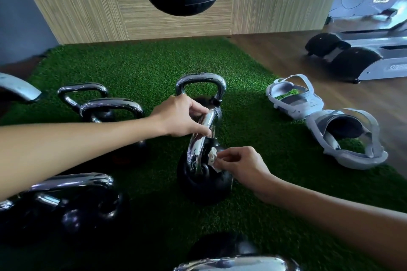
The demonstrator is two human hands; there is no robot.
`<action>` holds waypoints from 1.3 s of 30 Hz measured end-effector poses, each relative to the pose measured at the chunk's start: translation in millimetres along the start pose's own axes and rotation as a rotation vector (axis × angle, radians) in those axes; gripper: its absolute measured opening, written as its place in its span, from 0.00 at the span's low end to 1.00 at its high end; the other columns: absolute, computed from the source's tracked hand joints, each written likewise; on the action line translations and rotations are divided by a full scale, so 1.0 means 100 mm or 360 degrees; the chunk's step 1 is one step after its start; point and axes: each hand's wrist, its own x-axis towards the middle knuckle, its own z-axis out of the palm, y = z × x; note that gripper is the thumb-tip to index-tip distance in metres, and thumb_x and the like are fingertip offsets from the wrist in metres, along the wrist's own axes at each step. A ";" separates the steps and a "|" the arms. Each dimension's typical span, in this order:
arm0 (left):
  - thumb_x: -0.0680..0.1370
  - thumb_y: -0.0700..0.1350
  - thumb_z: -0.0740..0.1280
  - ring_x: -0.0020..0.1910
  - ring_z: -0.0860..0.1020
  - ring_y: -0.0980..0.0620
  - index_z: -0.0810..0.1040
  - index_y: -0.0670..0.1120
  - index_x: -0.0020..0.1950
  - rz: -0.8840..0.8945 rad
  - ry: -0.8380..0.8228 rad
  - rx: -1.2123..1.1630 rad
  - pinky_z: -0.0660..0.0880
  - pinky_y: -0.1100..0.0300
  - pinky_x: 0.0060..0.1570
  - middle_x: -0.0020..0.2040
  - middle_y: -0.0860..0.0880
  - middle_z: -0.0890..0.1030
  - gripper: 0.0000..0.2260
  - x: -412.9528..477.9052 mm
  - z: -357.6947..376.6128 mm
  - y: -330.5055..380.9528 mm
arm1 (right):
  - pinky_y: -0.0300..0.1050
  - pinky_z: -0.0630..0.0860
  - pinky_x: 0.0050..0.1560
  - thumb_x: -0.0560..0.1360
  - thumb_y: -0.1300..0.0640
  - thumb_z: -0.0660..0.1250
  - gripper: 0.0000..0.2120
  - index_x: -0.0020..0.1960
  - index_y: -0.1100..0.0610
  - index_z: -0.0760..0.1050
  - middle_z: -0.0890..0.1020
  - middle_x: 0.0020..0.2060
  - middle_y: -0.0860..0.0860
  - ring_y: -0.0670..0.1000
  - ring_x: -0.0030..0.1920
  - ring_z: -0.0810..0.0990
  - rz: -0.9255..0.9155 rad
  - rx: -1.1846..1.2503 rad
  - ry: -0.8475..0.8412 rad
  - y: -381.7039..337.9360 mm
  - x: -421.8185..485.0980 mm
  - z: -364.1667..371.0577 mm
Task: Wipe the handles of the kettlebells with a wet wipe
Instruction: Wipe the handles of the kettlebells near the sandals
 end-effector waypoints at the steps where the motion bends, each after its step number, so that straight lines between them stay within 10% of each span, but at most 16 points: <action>1: 0.62 0.63 0.81 0.52 0.83 0.59 0.83 0.61 0.62 -0.0009 0.0011 -0.0002 0.81 0.55 0.56 0.58 0.59 0.85 0.29 0.01 -0.01 -0.03 | 0.31 0.73 0.31 0.70 0.49 0.80 0.06 0.45 0.47 0.86 0.87 0.37 0.45 0.37 0.34 0.80 -0.0026 -0.0025 -0.0010 -0.01 0.03 0.02; 20: 0.60 0.62 0.82 0.54 0.81 0.61 0.84 0.67 0.57 -0.0349 -0.0025 -0.0408 0.76 0.58 0.58 0.49 0.62 0.85 0.25 0.07 -0.21 -0.80 | 0.36 0.76 0.51 0.74 0.54 0.74 0.09 0.54 0.48 0.86 0.88 0.47 0.45 0.43 0.48 0.83 -0.0811 -0.0789 -0.0364 -0.40 0.52 0.54; 32: 0.59 0.66 0.81 0.53 0.85 0.58 0.83 0.63 0.58 -0.0320 0.0001 -0.0799 0.74 0.46 0.68 0.49 0.57 0.88 0.29 -0.12 -0.13 -1.21 | 0.27 0.75 0.41 0.72 0.52 0.78 0.07 0.50 0.49 0.87 0.85 0.36 0.40 0.33 0.38 0.82 -0.0448 -0.0241 -0.0402 -0.58 0.61 0.87; 39: 0.62 0.61 0.80 0.50 0.84 0.64 0.84 0.59 0.59 -0.0266 0.0002 -0.0725 0.75 0.54 0.67 0.46 0.60 0.87 0.26 -0.17 -0.19 -1.18 | 0.45 0.84 0.48 0.68 0.51 0.81 0.09 0.48 0.50 0.88 0.88 0.38 0.45 0.47 0.43 0.87 -0.0074 0.0380 0.0105 -0.66 0.75 1.02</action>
